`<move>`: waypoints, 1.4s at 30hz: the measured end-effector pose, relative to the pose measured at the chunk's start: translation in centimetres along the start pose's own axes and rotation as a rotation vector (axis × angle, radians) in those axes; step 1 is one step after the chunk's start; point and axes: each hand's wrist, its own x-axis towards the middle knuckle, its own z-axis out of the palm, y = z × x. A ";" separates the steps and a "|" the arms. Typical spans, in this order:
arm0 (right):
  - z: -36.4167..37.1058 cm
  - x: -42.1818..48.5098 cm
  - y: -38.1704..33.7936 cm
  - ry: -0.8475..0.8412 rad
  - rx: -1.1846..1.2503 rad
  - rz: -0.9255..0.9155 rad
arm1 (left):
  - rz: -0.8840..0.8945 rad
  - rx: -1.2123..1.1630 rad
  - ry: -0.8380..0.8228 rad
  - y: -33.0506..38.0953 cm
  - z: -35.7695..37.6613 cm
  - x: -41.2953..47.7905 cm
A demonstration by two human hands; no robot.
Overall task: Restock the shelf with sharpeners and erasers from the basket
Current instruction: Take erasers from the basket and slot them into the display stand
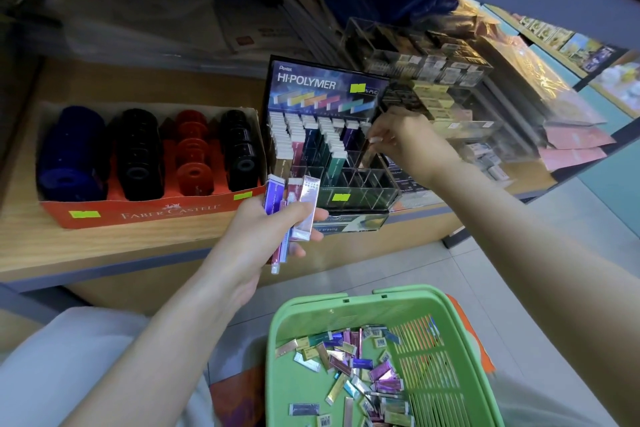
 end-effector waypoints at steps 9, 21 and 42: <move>1.2 -1.0 -0.1 0.094 -0.063 0.043 | -0.005 0.063 0.010 -0.2 -0.3 0.3; -0.3 -6.9 -9.4 -0.053 0.671 0.181 | 0.041 0.044 0.010 -0.2 0.2 0.0; -1.4 -7.4 -8.2 -0.048 0.844 0.240 | 0.143 0.032 0.085 0.3 -0.6 -0.3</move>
